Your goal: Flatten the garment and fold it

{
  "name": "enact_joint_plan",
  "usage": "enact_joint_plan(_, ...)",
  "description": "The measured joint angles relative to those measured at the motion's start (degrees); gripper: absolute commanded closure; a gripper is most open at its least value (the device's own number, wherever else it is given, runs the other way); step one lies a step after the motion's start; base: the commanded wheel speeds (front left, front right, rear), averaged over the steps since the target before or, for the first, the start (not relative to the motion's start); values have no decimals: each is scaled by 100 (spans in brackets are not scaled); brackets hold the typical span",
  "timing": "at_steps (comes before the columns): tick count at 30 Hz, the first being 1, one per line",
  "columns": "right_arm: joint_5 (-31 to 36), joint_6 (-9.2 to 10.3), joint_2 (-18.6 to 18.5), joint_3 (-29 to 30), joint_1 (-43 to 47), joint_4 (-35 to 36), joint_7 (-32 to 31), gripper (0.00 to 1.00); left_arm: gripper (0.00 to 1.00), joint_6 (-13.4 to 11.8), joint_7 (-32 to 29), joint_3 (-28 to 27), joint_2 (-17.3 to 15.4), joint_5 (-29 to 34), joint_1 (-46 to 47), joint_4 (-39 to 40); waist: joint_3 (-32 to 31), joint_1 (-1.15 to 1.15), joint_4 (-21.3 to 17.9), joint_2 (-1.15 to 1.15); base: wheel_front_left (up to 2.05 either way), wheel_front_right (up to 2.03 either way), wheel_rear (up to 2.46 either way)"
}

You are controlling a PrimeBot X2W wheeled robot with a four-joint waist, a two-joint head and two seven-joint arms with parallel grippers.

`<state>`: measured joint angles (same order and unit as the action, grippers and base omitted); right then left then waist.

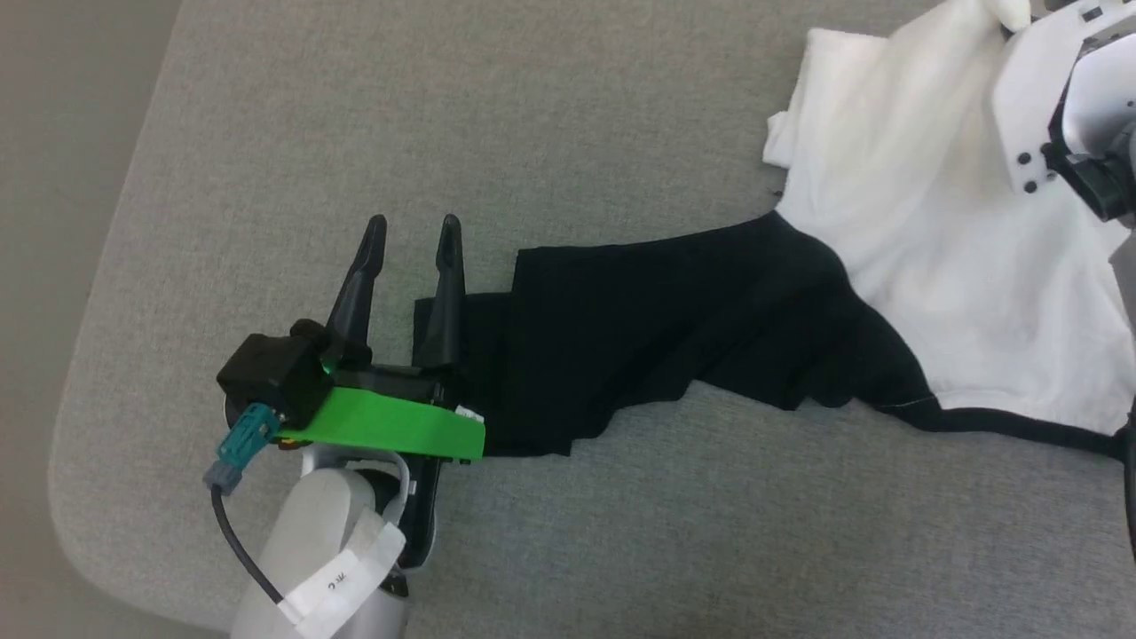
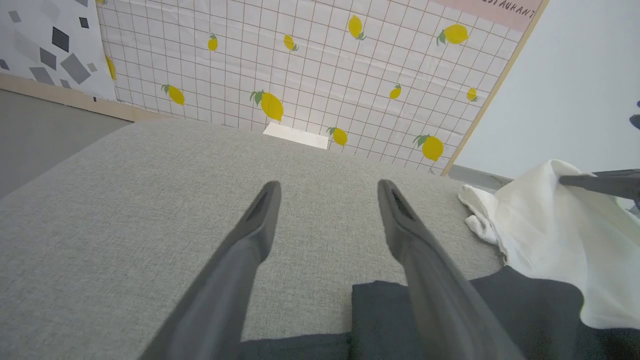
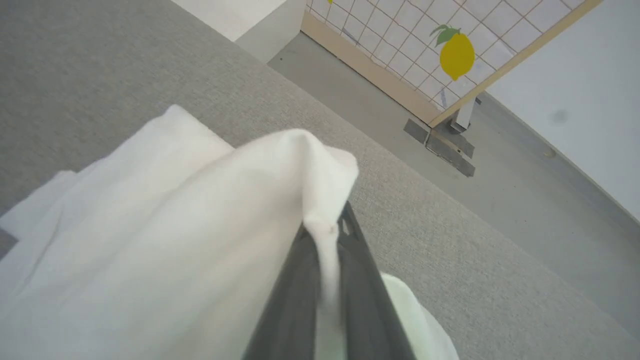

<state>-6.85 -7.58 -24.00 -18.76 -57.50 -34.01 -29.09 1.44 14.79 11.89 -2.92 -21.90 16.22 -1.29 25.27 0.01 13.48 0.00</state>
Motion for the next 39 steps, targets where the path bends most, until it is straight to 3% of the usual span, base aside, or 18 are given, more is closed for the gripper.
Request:
enact_joint_plan(1, 65, 0, 64, 90, -6, -97, 104, 100, 0, -1, 0, 1, 0, -27, 9, 1, 33, 0, 24, 0, 0, 0, 0)
enact_joint_plan(2, 148, -1, 141, 261, -7, -198, 231, 93, 0, -8, 0, -3, 0, -38, 16, -1, 61, 0, 41, 0, 0, 0, 0)
enact_joint_plan(3, 233, 0, 181, 345, -7, -253, 353, 15, 0, -15, 0, -7, -1, -38, 20, -5, 76, 0, 49, 0, 0, 0, 0)
enact_joint_plan(4, 320, 0, 223, 393, -3, -330, 465, 0, 0, -20, 0, -4, 0, -37, 23, -18, 75, 1, 52, 0, 0, 0, 0)
enact_joint_plan(8, 319, 0, 456, 589, 139, -379, 1048, 0, 0, -20, 0, -33, 0, -30, 18, -83, -28, 0, 39, 0, 0, 0, 0)
enact_joint_plan(13, 92, 0, 656, 934, 940, 13, 1890, 0, 0, -4, 0, -83, 0, 81, -108, -185, -289, 0, -58, 0, 0, 0, 0)
enact_joint_plan(18, -83, 0, 953, 1396, 2228, 976, 2582, 0, 0, 27, -1, -144, -1, 231, -407, -369, -678, -1, -276, 0, 0, 0, 0)
enact_joint_plan(23, -30, 0, 1401, 1798, 3620, 2186, 2743, 0, 0, 24, -65, -113, -60, 336, -530, -781, -999, -1, -575, 0, 0, 0, 0)
enact_joint_plan(29, 247, -1, 1913, 1991, 4924, 3438, 2744, 0, 0, -183, -1100, -162, -304, 385, -463, -1169, -1219, -1, -1068, 0, 0, 0, 0)
enact_joint_plan(35, 321, 0, 2053, 1976, 5497, 3835, 2786, 0, 0, -450, -2604, -282, -625, 331, -196, -1369, -1310, -1, -1535, 0, 0, 0, 0)
enact_joint_plan(39, 276, 0, 2085, 1907, 5566, 3918, 2788, 0, 0, -368, -3844, -266, -1024, 233, 64, -1456, -1290, -1, -1813, 0, 0, 0, 0)
